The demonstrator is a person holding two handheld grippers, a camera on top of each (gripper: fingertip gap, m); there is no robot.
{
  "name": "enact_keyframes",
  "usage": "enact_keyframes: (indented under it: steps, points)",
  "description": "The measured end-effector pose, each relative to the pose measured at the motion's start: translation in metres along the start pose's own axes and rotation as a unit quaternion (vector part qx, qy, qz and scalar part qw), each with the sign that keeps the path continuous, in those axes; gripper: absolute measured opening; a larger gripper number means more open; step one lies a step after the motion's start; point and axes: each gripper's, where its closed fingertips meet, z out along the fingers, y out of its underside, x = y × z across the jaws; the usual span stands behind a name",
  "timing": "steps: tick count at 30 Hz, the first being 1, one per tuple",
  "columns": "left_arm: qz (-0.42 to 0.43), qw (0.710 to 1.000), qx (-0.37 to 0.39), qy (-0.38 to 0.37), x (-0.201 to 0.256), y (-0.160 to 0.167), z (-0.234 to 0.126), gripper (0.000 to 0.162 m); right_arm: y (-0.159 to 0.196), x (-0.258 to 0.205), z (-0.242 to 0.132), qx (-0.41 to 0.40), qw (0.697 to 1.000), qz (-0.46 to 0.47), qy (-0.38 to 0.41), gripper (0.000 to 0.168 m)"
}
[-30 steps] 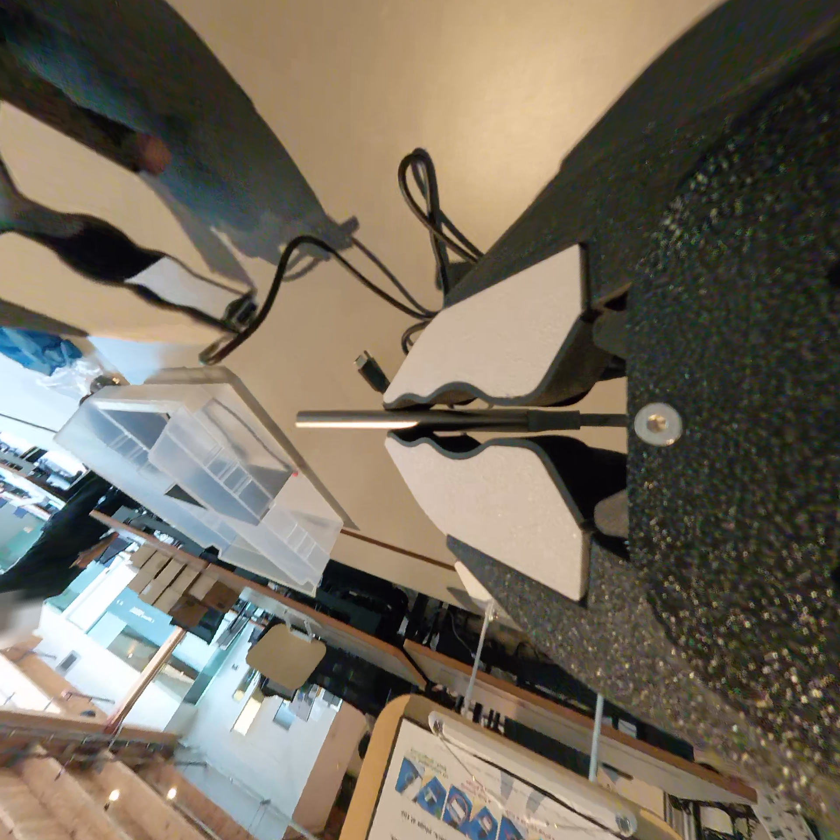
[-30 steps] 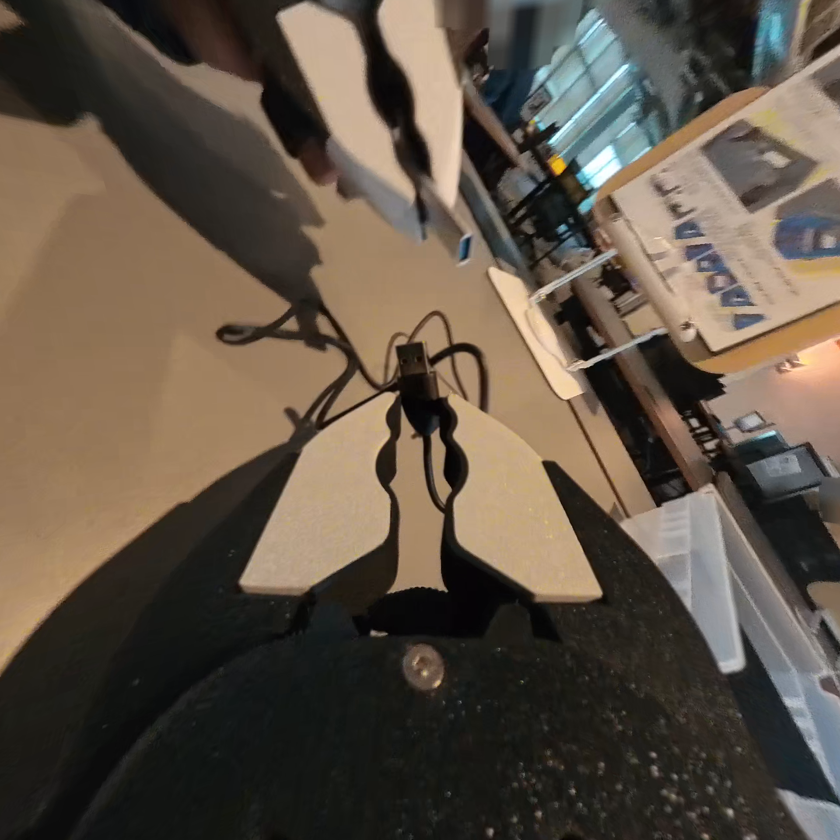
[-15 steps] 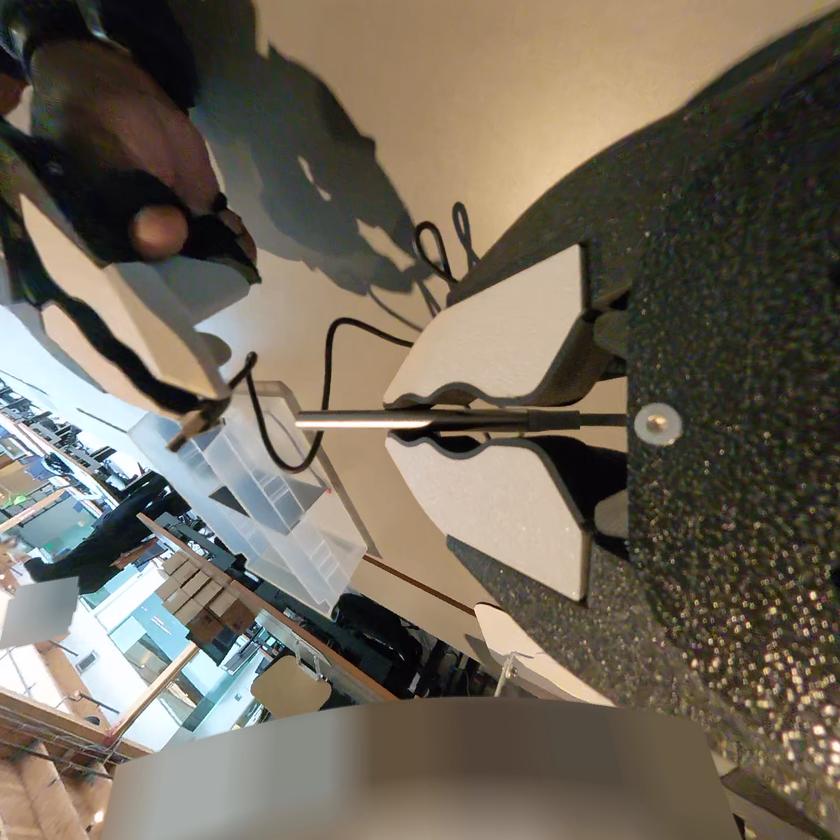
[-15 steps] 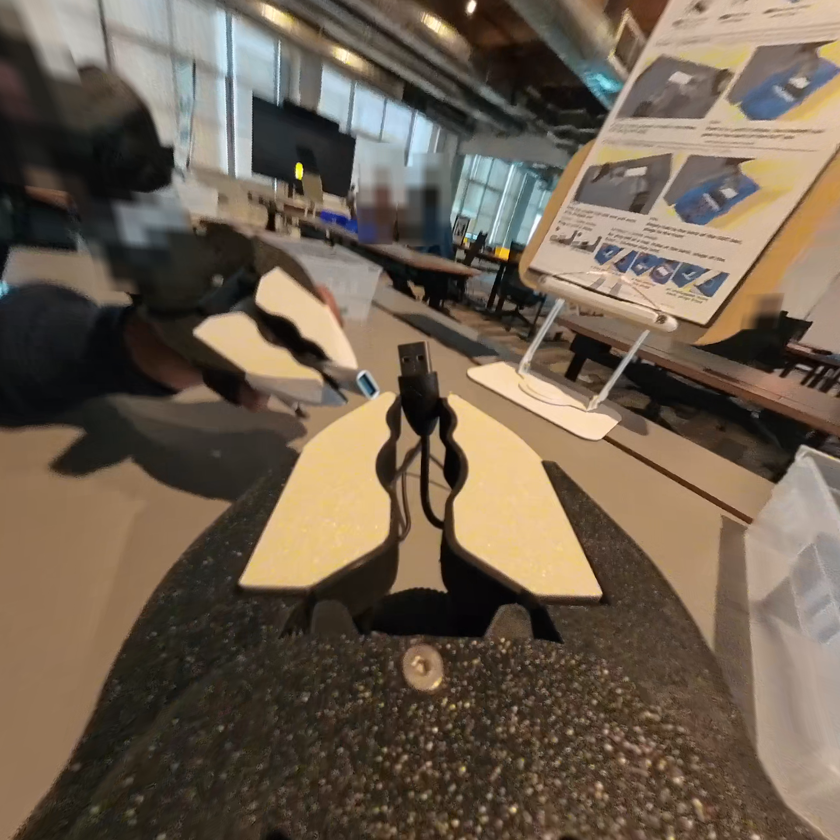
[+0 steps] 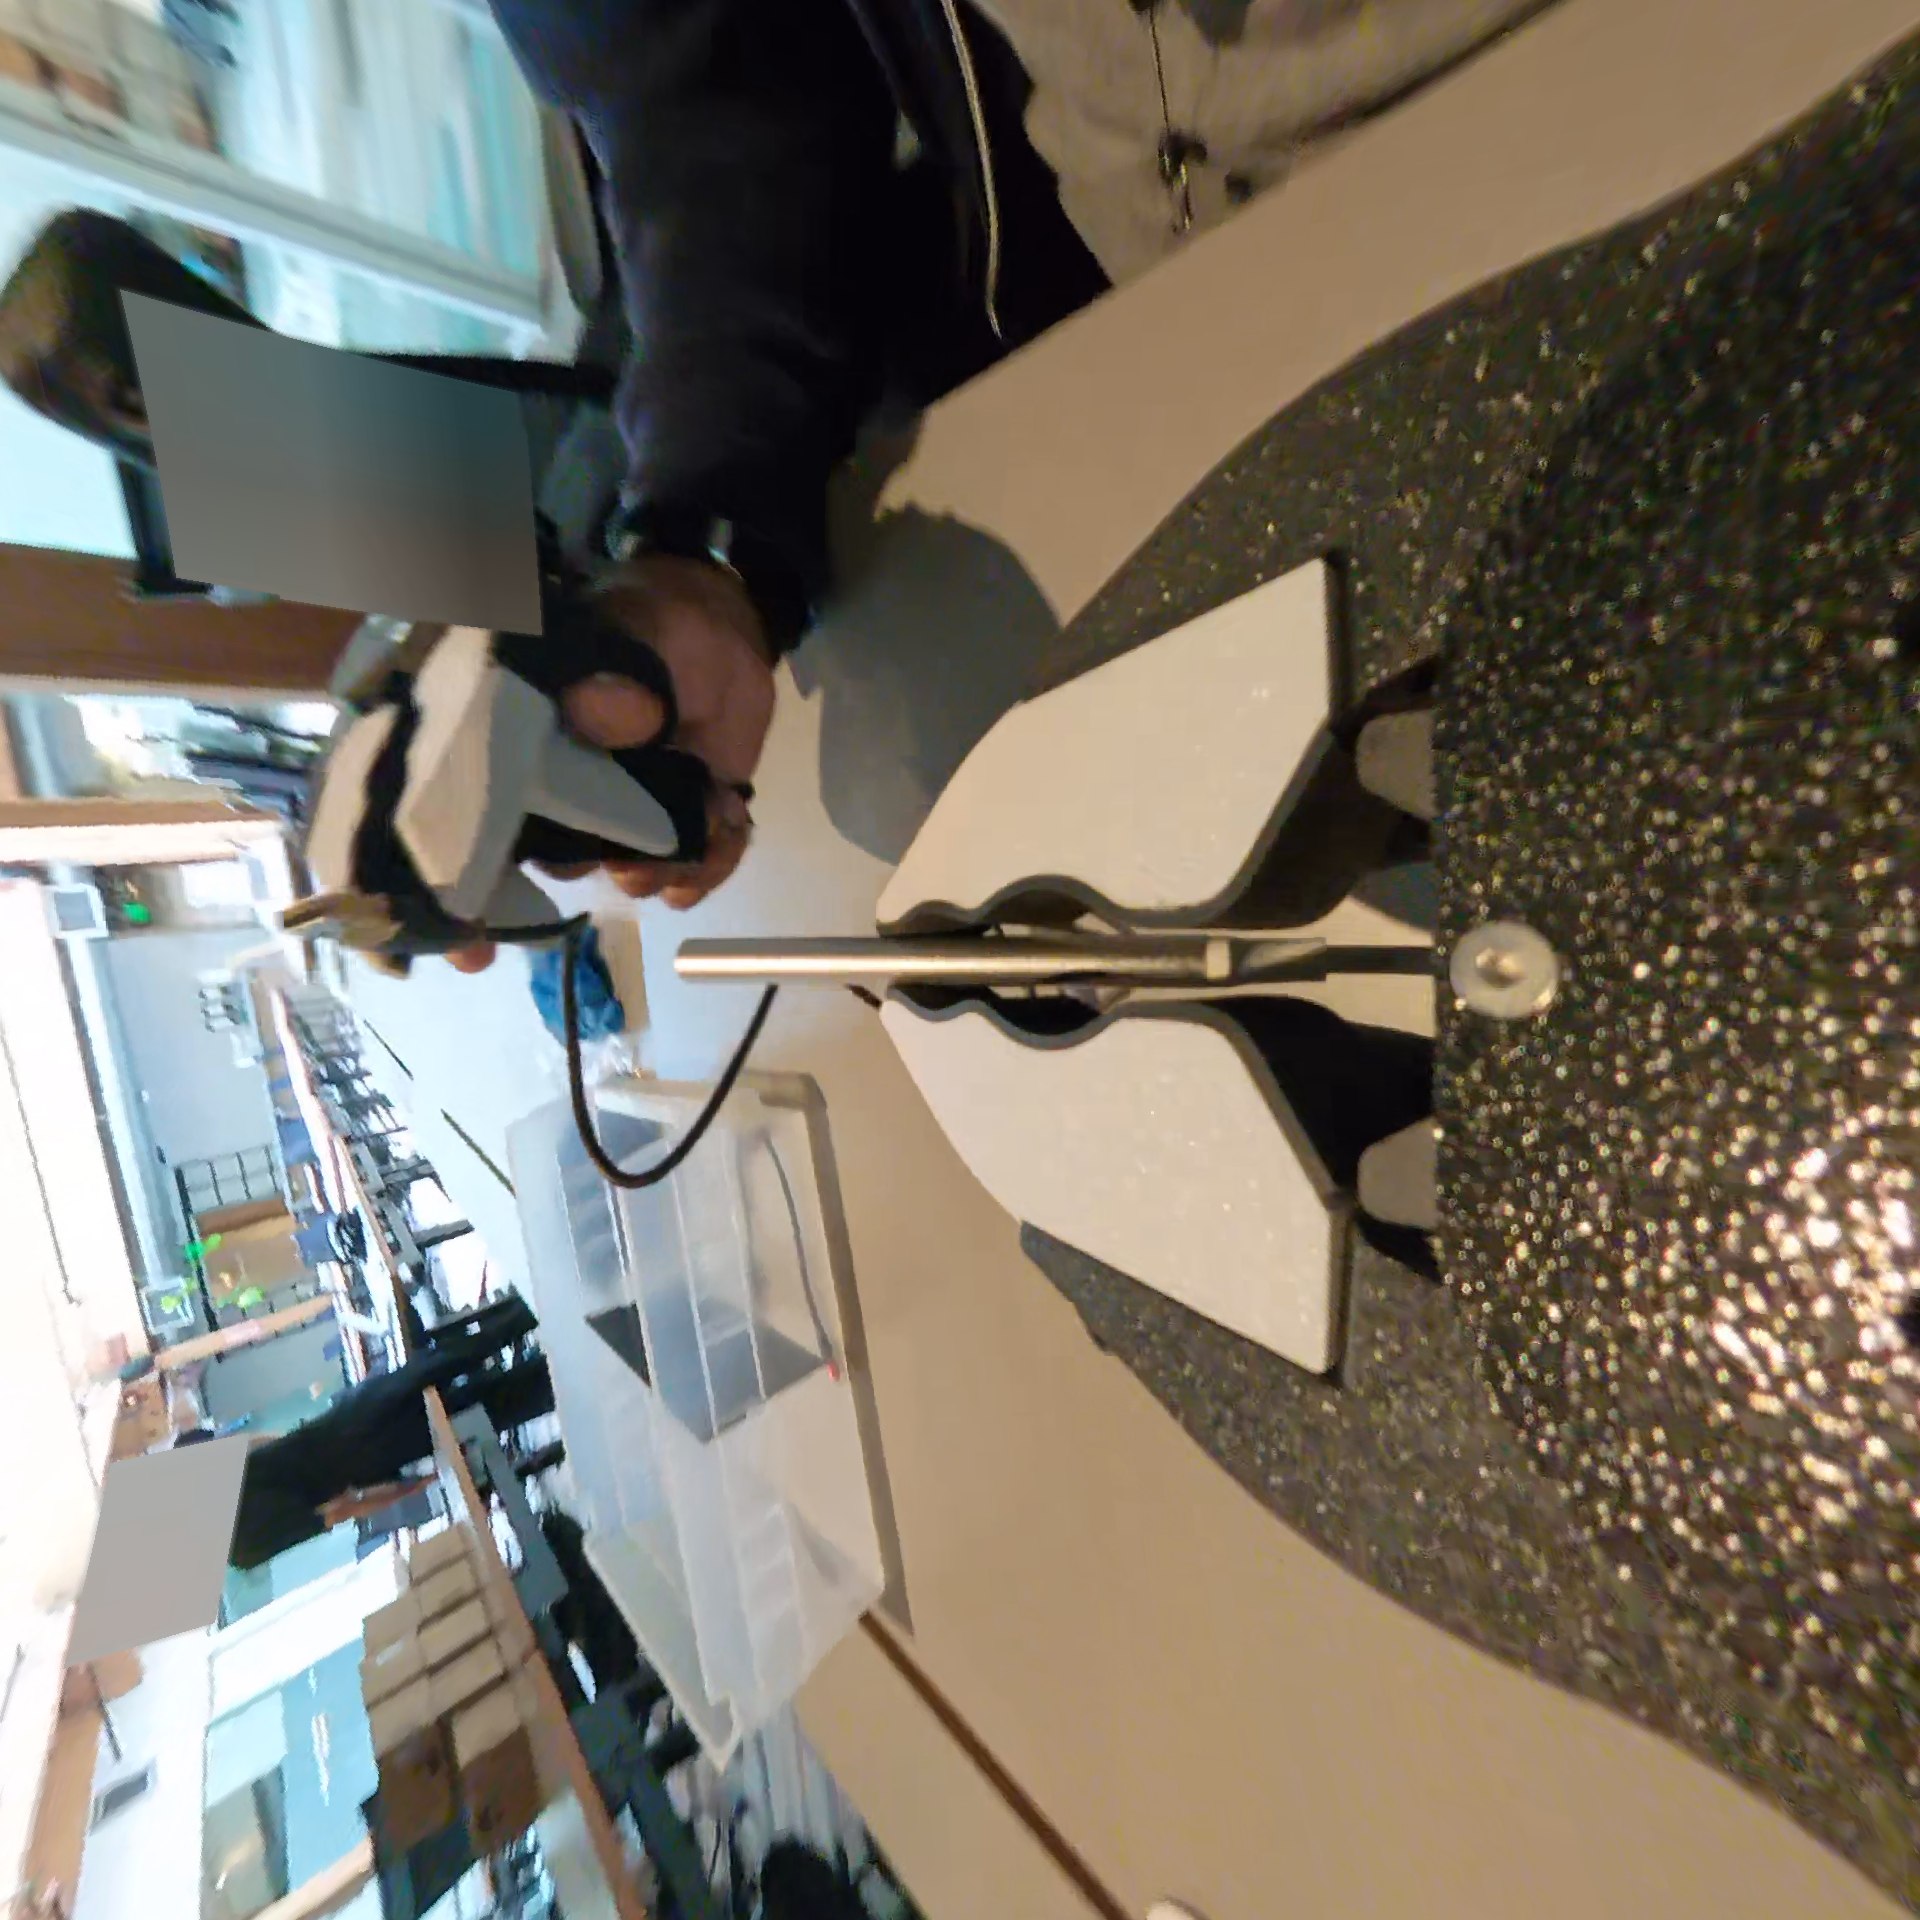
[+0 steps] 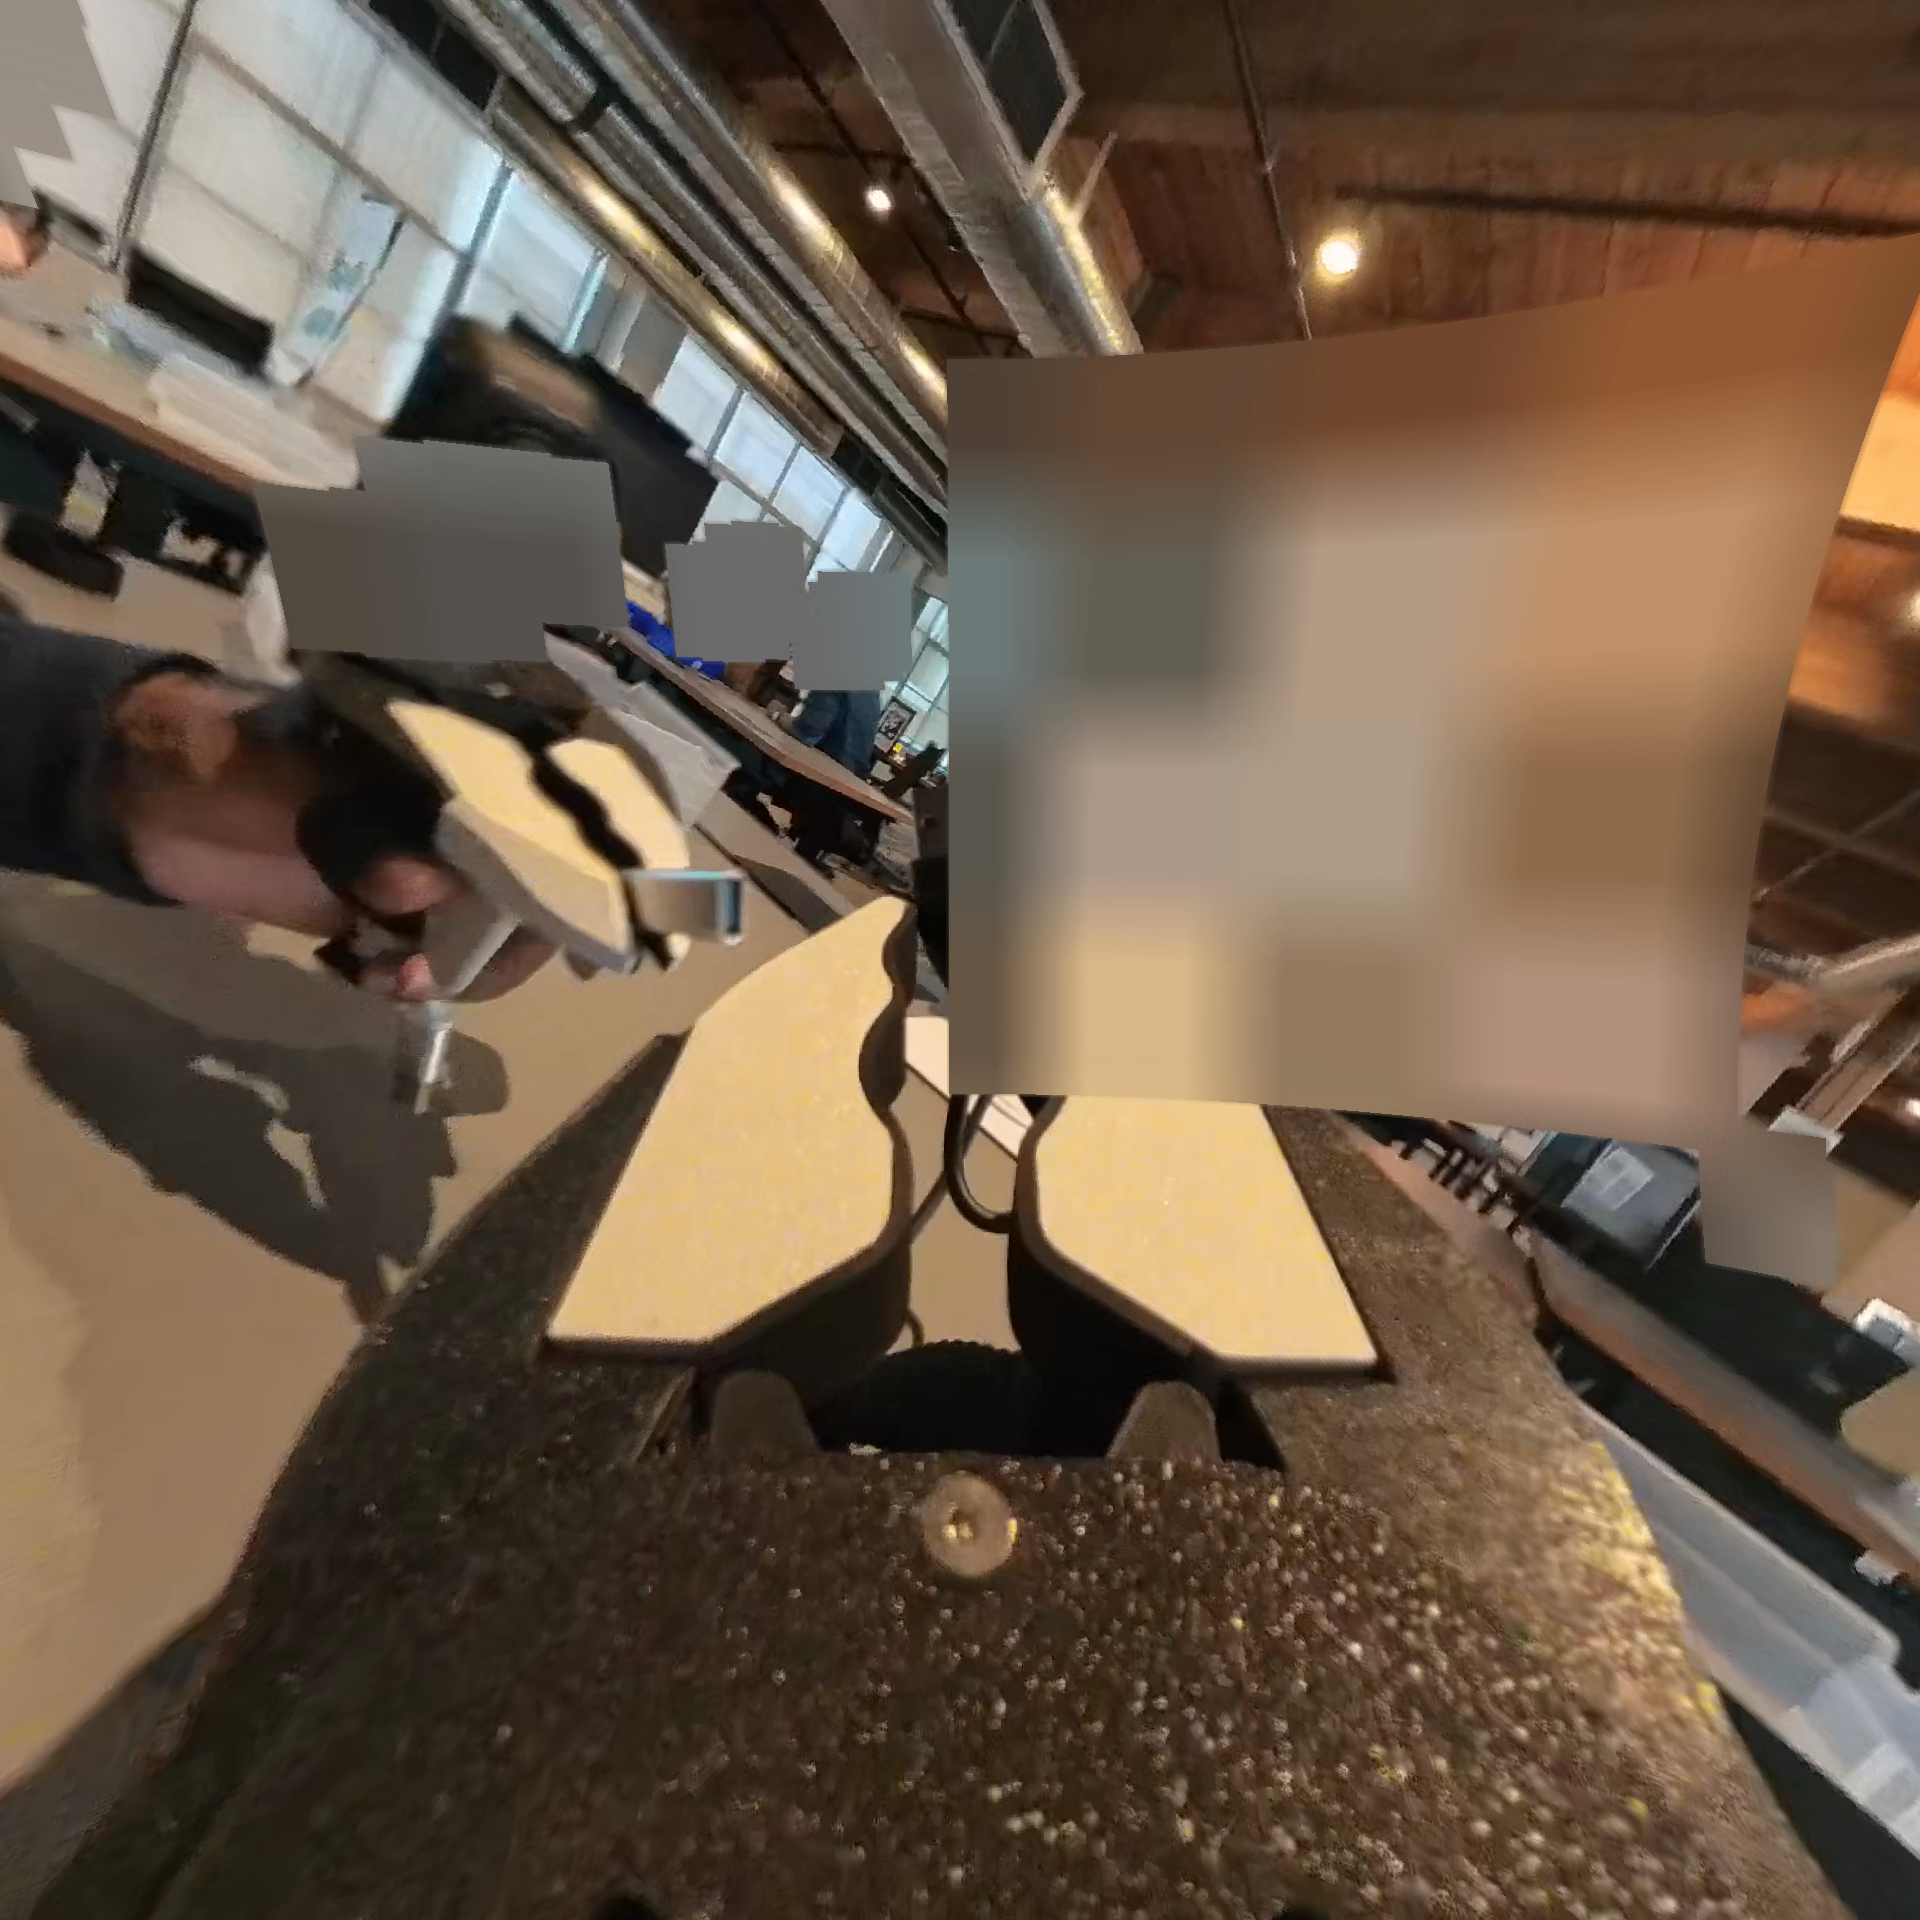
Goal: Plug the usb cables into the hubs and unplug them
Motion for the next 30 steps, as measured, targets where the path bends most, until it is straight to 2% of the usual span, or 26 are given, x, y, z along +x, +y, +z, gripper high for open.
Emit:
enact_keyframes:
  steps: [6,14,24,30]
  points:
    - [-0.047,0.995,0.042,0.074,0.015,-0.012,-0.006,0.007,0.001,-0.029,0.003,-0.011,0.997,-0.063,-0.035,0.015]
    - [-0.033,0.989,0.061,0.127,0.029,-0.014,-0.007,0.007,0.006,-0.042,-0.003,-0.028,0.991,-0.128,-0.033,0.015]
    - [-0.015,0.994,0.033,0.106,0.024,-0.007,-0.006,0.007,0.017,-0.053,0.000,-0.061,0.977,-0.201,-0.032,0.015]
    - [0.000,0.996,0.014,0.091,0.022,-0.002,-0.003,0.007,0.020,-0.054,0.000,-0.068,0.975,-0.209,-0.031,0.015]
